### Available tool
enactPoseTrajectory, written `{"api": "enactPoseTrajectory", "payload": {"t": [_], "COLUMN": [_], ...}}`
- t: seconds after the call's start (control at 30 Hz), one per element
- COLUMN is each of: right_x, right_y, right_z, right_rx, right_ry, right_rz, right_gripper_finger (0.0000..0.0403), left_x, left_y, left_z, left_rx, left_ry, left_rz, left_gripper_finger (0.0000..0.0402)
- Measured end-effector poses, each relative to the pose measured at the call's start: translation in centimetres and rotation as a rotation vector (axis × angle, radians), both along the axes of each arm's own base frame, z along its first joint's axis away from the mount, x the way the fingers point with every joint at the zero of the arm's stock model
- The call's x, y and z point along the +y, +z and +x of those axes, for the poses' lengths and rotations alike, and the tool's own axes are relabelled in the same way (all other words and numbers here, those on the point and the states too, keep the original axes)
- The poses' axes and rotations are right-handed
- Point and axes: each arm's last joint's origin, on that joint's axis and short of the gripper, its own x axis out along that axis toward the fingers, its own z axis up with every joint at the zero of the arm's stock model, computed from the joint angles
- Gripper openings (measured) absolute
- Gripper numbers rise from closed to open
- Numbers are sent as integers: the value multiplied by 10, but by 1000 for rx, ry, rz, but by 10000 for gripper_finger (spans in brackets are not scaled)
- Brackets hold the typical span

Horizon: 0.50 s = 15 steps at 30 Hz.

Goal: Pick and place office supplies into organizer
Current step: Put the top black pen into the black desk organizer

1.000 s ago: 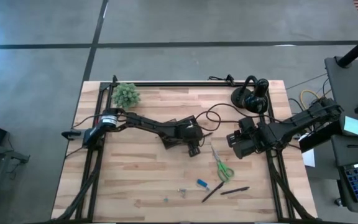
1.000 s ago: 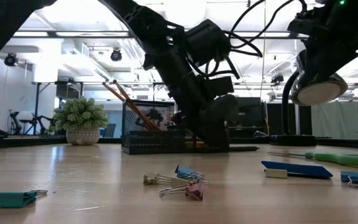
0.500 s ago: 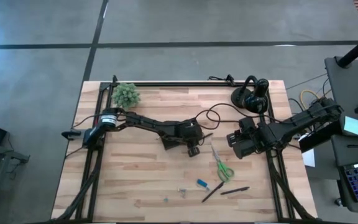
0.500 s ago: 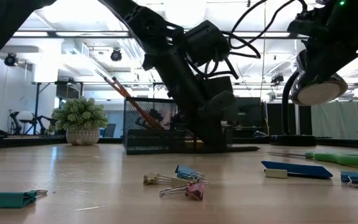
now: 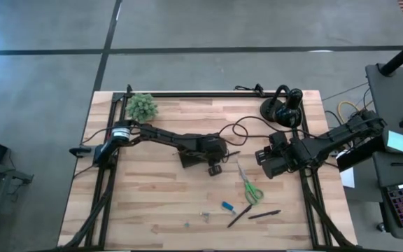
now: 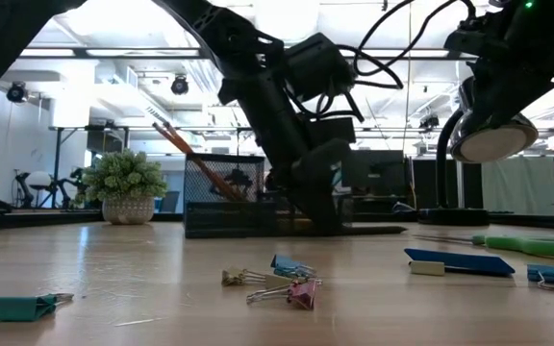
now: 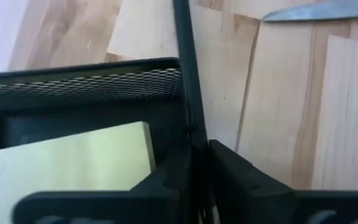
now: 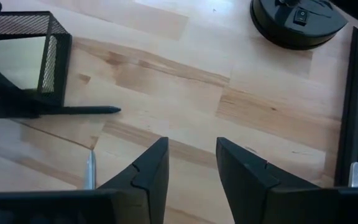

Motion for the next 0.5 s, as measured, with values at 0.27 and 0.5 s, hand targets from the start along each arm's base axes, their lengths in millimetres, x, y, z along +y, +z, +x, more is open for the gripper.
{"api": "enactPoseTrajectory", "payload": {"t": [0.27, 0.5], "right_x": [0, -1], "right_y": [-2, -5], "right_z": [-1, -2], "right_rx": [6, 15], "right_ry": [0, 0], "right_rz": [-3, -6], "right_gripper_finger": [125, 123], "left_x": [1, 1], "left_y": [13, 44], "left_z": [4, 1], "left_rx": [-7, -73], "left_ry": [-11, -16], "left_rz": [25, 7], "left_gripper_finger": [16, 15]}}
